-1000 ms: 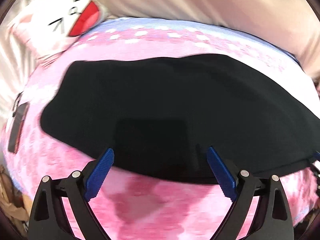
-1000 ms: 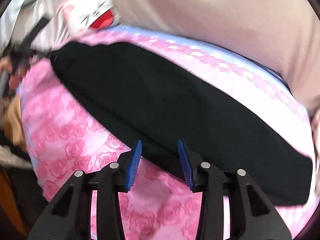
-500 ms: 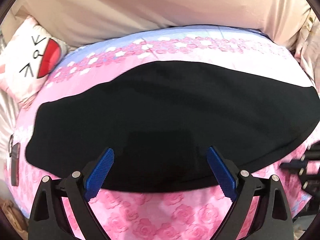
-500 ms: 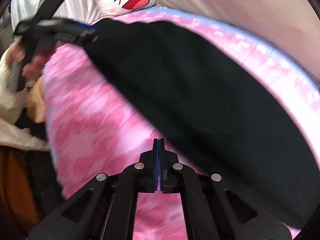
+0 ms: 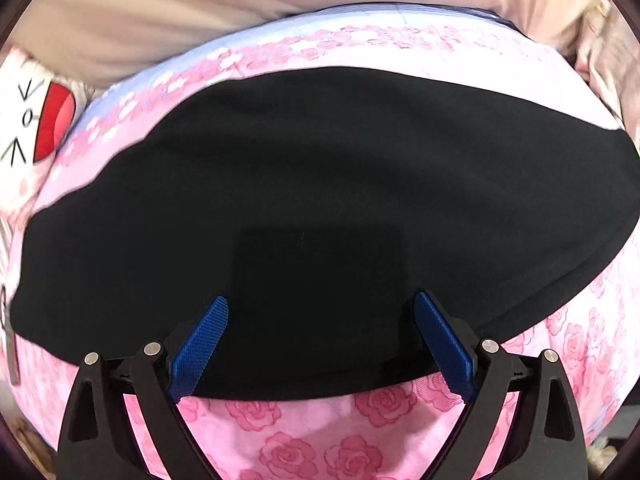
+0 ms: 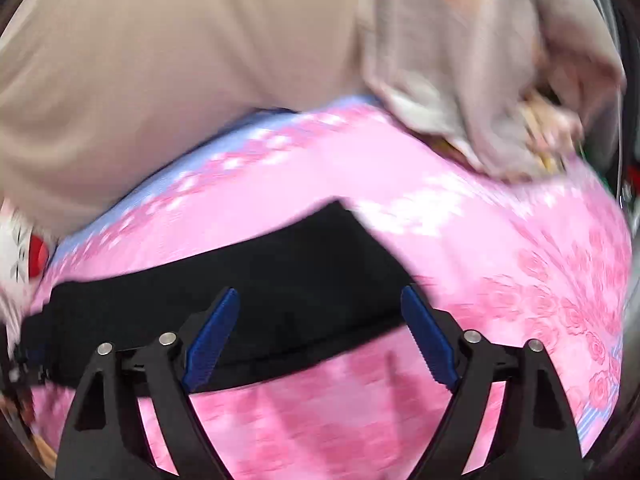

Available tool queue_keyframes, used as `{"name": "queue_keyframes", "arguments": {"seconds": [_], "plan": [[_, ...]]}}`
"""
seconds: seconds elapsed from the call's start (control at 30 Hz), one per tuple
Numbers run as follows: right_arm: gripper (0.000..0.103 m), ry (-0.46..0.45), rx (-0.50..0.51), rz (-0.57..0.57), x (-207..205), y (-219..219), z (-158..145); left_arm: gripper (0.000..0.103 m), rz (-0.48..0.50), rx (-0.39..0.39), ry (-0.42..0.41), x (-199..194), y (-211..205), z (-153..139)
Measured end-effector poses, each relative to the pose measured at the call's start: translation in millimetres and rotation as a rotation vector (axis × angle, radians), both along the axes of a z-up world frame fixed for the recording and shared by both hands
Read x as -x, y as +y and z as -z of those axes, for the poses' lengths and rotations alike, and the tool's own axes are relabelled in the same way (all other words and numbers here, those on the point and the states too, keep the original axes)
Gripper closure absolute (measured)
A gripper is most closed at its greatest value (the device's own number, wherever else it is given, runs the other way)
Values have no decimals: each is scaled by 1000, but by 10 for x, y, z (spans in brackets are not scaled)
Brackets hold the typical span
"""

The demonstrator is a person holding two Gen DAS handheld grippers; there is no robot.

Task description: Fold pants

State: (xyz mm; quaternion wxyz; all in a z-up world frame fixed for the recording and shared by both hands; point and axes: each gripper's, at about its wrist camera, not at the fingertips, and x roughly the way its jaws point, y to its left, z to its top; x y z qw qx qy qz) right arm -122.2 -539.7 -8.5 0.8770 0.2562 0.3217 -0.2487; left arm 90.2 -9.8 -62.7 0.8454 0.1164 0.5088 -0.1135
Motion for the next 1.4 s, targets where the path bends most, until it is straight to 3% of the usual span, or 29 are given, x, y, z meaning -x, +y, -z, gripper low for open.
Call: {"name": "queue_keyframes", "arguments": {"seconds": [0.03, 0.13, 0.2, 0.3, 0.4, 0.47, 0.53, 0.63, 0.7, 0.8, 0.9, 0.93, 1.0, 1.07, 1.17, 1.27, 1.4], "plan": [[22, -2, -10, -5, -51, -63, 33, 11, -8, 3, 3, 3, 1, 0], [37, 2, -14, -53, -194, -77, 99, 11, -24, -13, 11, 19, -11, -24], [38, -5, 17, -98, -264, 64, 91, 11, -23, -21, 23, 39, -26, -61], [39, 92, 71, -80, -430, 58, 179, 11, -14, -23, 38, 47, -61, -82], [38, 111, 26, -98, -473, -24, 291, 11, -18, -38, 31, 29, -96, -95], [53, 141, 12, -131, -536, -2, 339, 11, -26, -30, 35, -3, -117, -96], [89, 128, -12, -177, -538, 55, 276, 11, -30, -42, 49, -45, -155, -85], [90, 101, 88, -180, -397, 190, -84, 11, -14, -48, 41, -17, -143, -185], [90, 94, 77, -152, -277, 51, -169, 11, -1, -40, 29, 25, -111, -261], [87, 228, 13, -143, -353, -149, 299, 11, 1, -34, 29, 32, -57, -255], [81, 161, 56, -71, -245, -127, 242, 11, -50, -48, 61, -21, 35, -155], [72, 151, 105, -27, -190, -65, 148, 11, -66, -39, 58, -22, 92, -170], [70, 150, 273, 11, -140, 235, -101, 11, -95, -34, 28, -13, 237, -263], [70, 97, 309, -103, -232, 617, -272, 11, -133, -43, -1, -19, 371, -351], [70, 67, 312, -445, -672, 1545, -316, 11, -192, -38, -41, -86, 541, -460], [68, 70, 291, -812, -1209, 2606, -144, 11, -221, -14, -71, -137, 613, -559], [68, 125, 362, -1069, -1721, 3457, 136, 11, -200, 29, -90, -54, 649, -627]]}}
